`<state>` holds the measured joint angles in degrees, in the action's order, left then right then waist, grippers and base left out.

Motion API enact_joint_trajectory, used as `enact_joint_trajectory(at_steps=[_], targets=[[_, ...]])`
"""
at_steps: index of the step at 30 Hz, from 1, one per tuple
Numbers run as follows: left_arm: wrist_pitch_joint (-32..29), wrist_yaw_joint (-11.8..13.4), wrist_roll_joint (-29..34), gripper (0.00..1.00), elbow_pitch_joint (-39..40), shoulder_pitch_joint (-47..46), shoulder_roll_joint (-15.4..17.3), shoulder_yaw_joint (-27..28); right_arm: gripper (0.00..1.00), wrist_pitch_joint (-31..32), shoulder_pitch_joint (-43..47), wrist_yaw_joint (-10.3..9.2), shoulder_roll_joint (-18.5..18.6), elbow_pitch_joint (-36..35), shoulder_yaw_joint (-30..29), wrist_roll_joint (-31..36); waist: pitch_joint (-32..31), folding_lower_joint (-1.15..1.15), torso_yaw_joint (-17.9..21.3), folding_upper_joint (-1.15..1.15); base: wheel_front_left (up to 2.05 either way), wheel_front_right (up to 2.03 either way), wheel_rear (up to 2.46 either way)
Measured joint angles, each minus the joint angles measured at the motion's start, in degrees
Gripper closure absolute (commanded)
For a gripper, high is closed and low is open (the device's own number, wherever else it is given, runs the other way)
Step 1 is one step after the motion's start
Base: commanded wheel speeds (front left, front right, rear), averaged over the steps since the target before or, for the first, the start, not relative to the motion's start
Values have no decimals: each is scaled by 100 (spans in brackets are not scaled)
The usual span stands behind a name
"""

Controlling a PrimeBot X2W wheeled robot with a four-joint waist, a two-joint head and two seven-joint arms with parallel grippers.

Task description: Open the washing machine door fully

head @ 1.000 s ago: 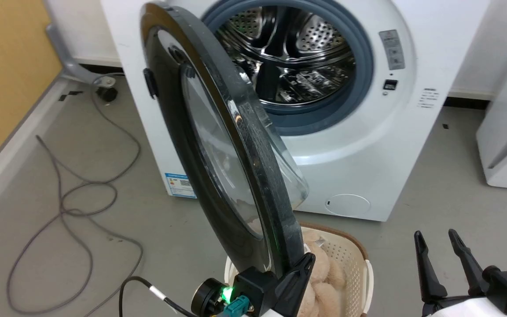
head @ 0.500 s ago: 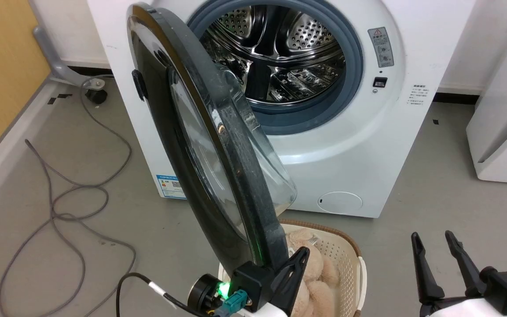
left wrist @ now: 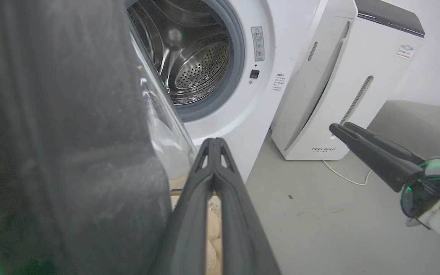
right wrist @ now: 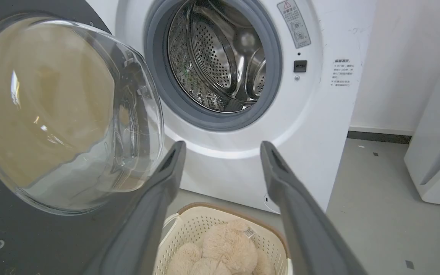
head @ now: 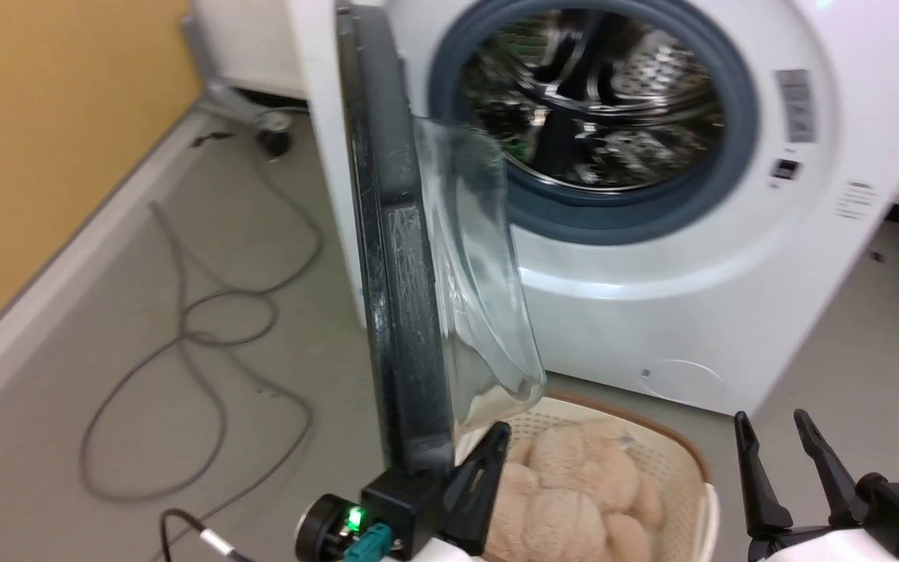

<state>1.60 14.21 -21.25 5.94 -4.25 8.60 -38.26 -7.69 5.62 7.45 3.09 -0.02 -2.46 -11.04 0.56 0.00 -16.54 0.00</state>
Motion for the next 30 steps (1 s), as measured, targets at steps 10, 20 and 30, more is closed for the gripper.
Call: enact_joint_trajectory(at_steps=[10, 20, 30], targets=[[210, 441, -214, 100, 316, 421, 278, 693, 0, 0, -18, 0, -2, -2, -31, 42, 74, 0, -860, 0, 0, 0, 0], [633, 701, -564, 100, -305, 527, 911, 1978, 0, 9, -25, 0, -4, -22, 92, 65, 107, 0, -908, 0, 0, 0, 0], [1141, 485, -1124, 100, -1562, -9, 1190, 3031, 0, 207, -120, -1, -3, -207, 79, 264, 445, 0, -590, 0, 0, 0, 0]])
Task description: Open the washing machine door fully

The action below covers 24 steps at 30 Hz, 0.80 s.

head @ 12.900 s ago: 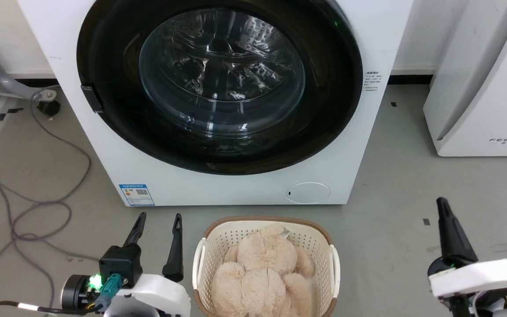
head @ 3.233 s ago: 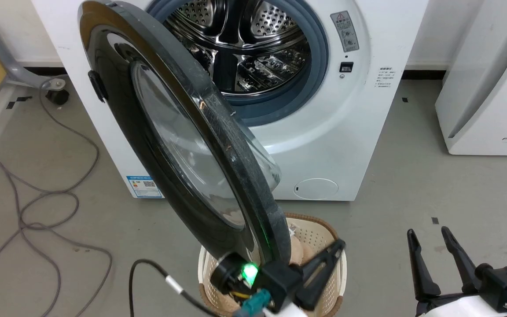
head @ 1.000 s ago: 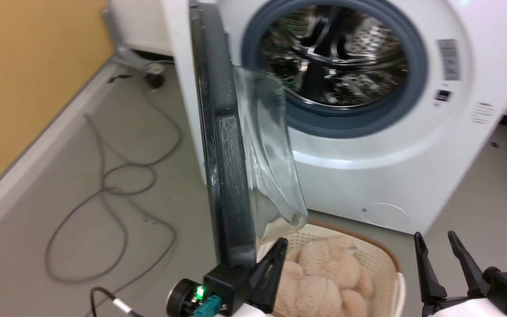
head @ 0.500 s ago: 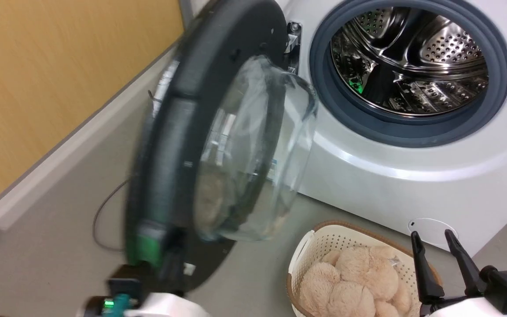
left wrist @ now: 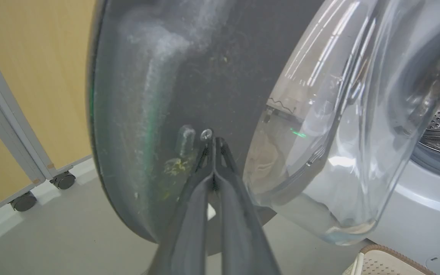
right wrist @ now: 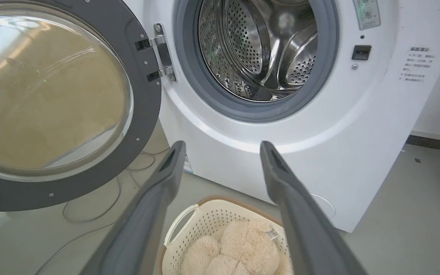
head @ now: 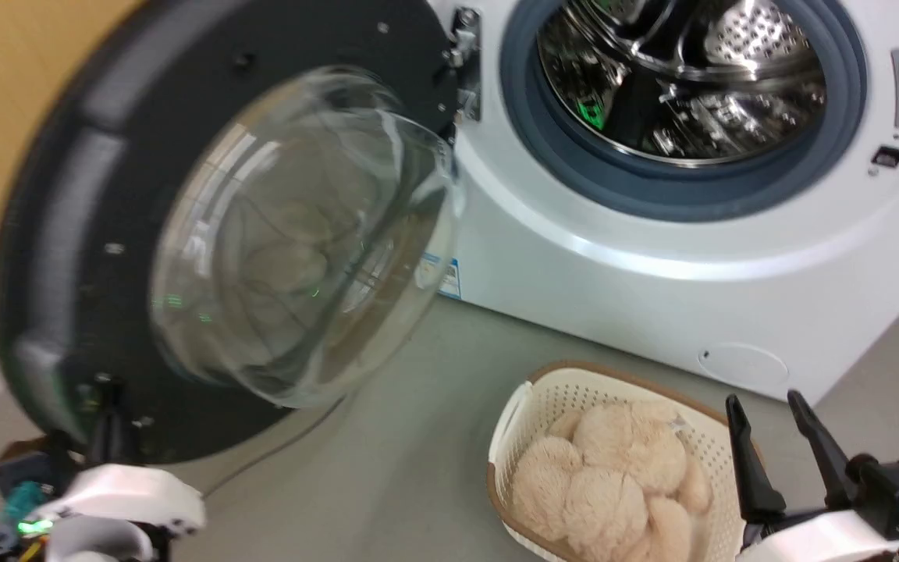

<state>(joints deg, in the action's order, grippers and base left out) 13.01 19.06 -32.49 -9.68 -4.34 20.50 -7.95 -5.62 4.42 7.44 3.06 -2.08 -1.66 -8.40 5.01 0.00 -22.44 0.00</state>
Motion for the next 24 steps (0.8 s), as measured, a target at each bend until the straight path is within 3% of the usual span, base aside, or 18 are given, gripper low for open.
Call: enact_joint_trajectory(at_steps=[11, 24], targets=[[164, -522, -379, 100, -1455, -650, 74, 840, 0, 48, -176, 1, -1, -30, 88, 37, 302, 0, 405, 0, 0, 0, 0], [167, -818, 235, 100, -1692, -698, -179, 1739, 0, -40, -205, 1, -2, 155, 87, -40, 69, 0, 544, 0, 0, 0, 0]])
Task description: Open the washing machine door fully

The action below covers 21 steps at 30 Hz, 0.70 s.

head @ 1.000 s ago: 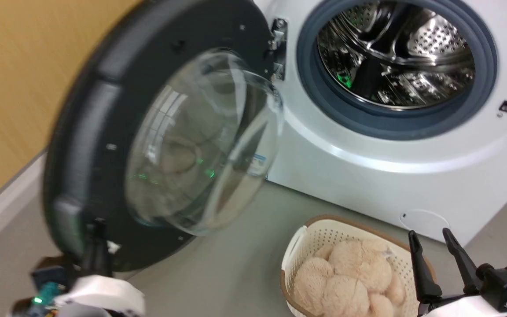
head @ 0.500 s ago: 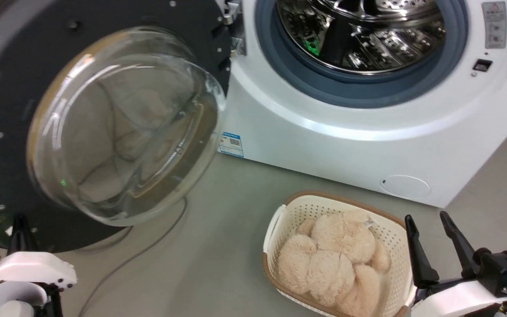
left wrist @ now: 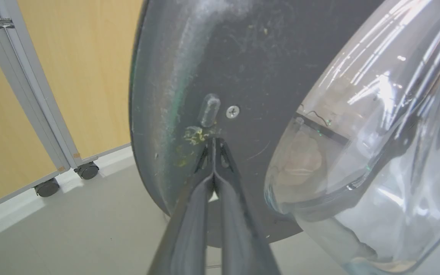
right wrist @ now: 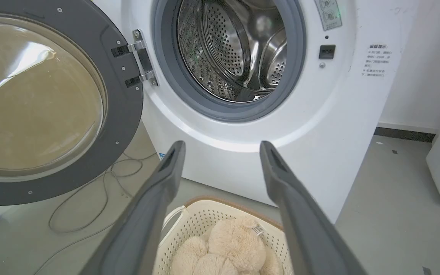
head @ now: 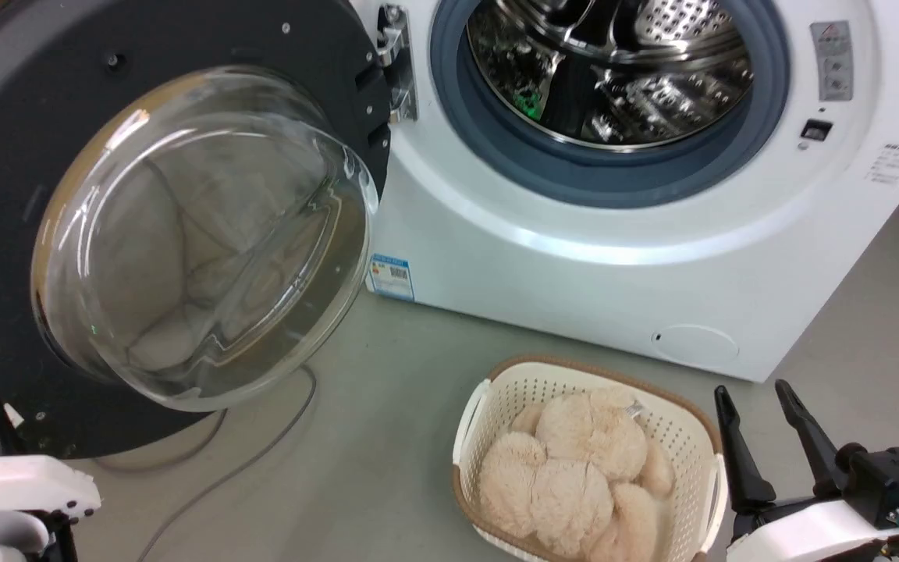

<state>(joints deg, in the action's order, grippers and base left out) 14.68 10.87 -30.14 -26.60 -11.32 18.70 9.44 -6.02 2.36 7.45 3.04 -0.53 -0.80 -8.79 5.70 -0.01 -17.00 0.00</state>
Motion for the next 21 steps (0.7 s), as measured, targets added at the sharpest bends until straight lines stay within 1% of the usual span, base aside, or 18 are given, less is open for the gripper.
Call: enact_joint_trajectory(at_steps=[4, 7, 9, 10, 11, 13, 15, 18, 21], targets=[[1, -108, 246, 100, 57, 126, -64, 154, 0, -66, 3, -1, 1, 79, 9, -40, -168, 0, 29, 0, 0, 0, 0], [1, -210, 414, 100, 328, 333, -240, 229, 0, -119, 17, -1, 1, 141, 42, -80, -304, 1, 78, 0, 0, 0, 0], [1, -287, 466, 100, 553, 543, -423, 233, 0, -137, 69, 0, 1, 160, 58, -88, -390, 1, 133, 0, 0, 0, 0], [1, -301, 571, 17, 949, 928, -712, 218, 0, -169, 125, -1, 1, 181, 56, -115, -487, 0, 252, 0, 0, 0, 0], [1, -310, 625, 0, 1083, 1062, -797, 160, 0, -170, 144, 0, 1, 186, 59, -132, -519, 0, 295, 0, 0, 0, 0], [1, -345, 736, 0, 1306, 1323, -956, -33, 0, -170, 214, 0, 0, 186, 41, -135, -580, 0, 377, 0, 0, 0, 0], [0, -303, 966, 0, 1491, 1501, -1016, -240, 0, -167, 252, -1, 1, 182, 15, -135, -626, 0, 454, 0, 0, 0, 0], [-10, -222, 1260, 0, 1775, 1550, -1024, -511, 0, -158, 284, -1, 1, 167, 15, -109, -677, 0, 571, 0, 0, 0, 0], [-90, -204, 1492, 0, 1978, 1550, -1010, -768, 0, -114, 293, 0, 1, 121, 18, -2, -710, 1, 710, 0, 0, 0, 0]])
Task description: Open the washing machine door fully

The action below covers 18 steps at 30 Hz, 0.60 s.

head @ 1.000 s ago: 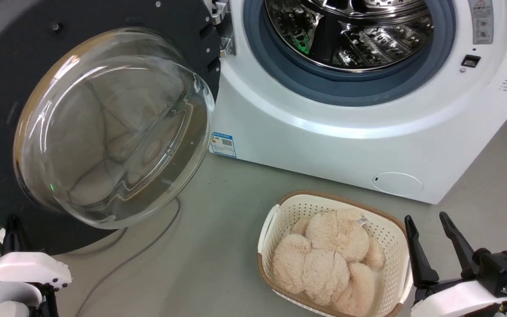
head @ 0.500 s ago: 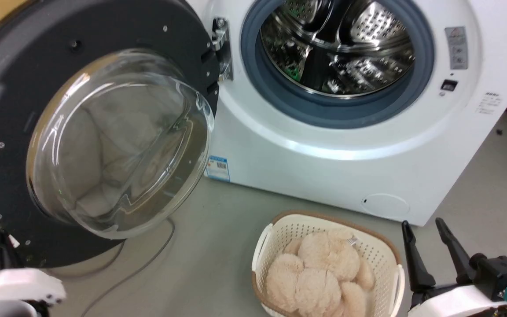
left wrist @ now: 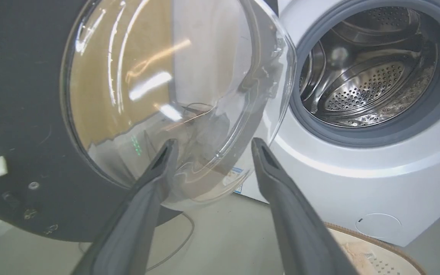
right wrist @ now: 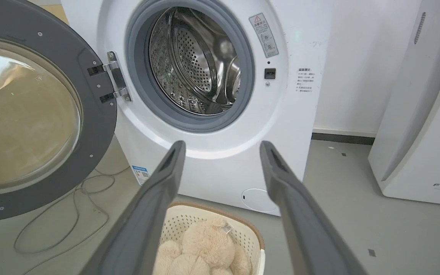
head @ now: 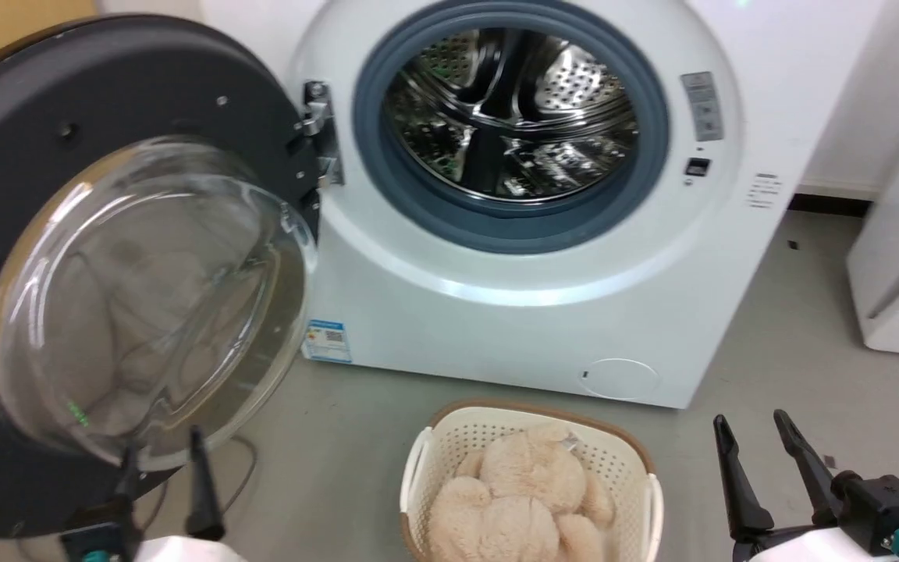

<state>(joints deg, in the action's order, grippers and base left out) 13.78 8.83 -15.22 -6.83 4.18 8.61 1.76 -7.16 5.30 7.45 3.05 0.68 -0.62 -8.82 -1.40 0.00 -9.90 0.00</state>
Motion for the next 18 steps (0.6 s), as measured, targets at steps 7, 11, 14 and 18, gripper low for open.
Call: enact_joint_trajectory(at_steps=[7, 11, 14, 18], targets=[[-311, -74, 346, 0, 190, -7, 16, -541, 0, 111, 16, 0, 0, -147, 20, 97, -24, 0, 359, 0, 0, 0, 0], [-405, -145, 447, 0, 197, -46, 19, -755, 0, 202, 39, 0, 0, -208, 16, 155, -36, 0, 584, 0, 0, 0, 0], [-456, -198, 454, 0, 188, -79, 12, -870, 0, 254, 60, 0, 0, -242, 24, 171, -50, 0, 745, 0, 0, 0, 0], [-474, -226, 449, 0, 129, -80, -31, -969, 0, 303, 157, -1, 0, -244, 7, 169, -63, 0, 931, 0, 0, 0, 0]])
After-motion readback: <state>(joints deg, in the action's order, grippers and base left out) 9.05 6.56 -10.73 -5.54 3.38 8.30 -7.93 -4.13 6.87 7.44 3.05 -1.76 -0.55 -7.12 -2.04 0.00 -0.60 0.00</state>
